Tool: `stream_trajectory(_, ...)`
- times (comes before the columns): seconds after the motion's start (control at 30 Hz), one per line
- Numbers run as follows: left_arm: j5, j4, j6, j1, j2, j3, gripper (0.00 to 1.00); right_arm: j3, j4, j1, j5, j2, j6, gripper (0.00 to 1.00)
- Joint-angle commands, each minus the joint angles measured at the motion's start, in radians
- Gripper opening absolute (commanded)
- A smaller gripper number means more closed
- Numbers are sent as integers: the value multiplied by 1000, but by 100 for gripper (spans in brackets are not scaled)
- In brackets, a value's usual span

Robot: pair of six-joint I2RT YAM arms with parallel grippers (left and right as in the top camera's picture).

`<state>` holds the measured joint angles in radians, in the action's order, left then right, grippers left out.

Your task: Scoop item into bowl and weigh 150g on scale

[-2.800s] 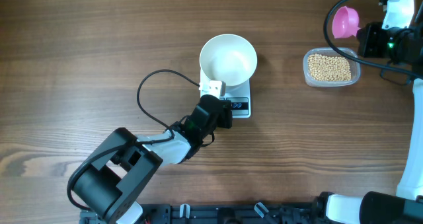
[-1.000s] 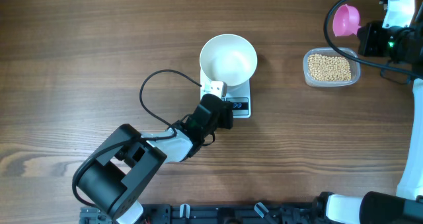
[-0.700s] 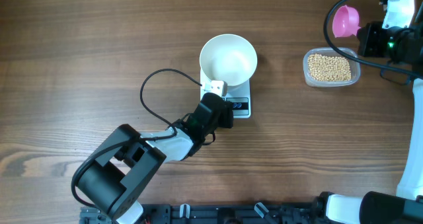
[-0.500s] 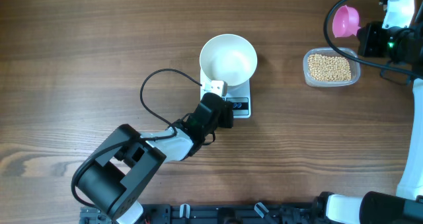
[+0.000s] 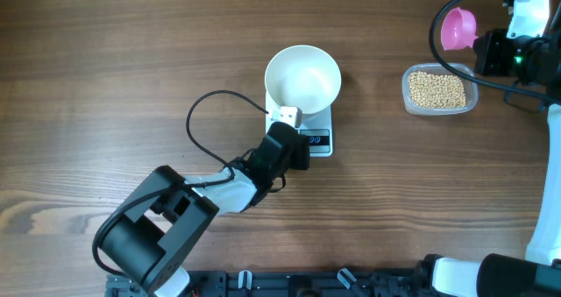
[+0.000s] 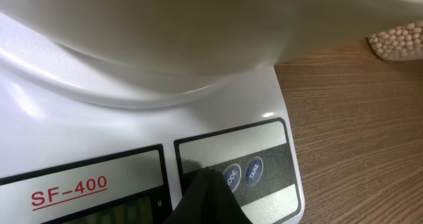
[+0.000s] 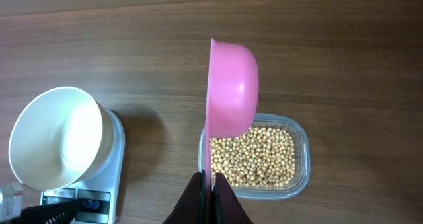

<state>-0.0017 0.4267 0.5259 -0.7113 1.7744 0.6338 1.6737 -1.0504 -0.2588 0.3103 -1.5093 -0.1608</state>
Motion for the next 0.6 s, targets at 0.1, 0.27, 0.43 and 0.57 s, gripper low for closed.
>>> stream_trajectory(0.1,-42,-77,6,3,45,-34,4,0,-1,-4,2,-8,4,4)
stream_trajectory(0.27,-29,-5,6,3,-35,-33,4,0,-1,-4,2,-8,5,4)
stream_trajectory(0.43,-29,7,6,3,-286,-33,4,0,-7,-4,6,-7,7,4)
stream_trajectory(0.57,-73,6,5,49,-588,-33,4,0,-25,-4,6,-7,6,4)
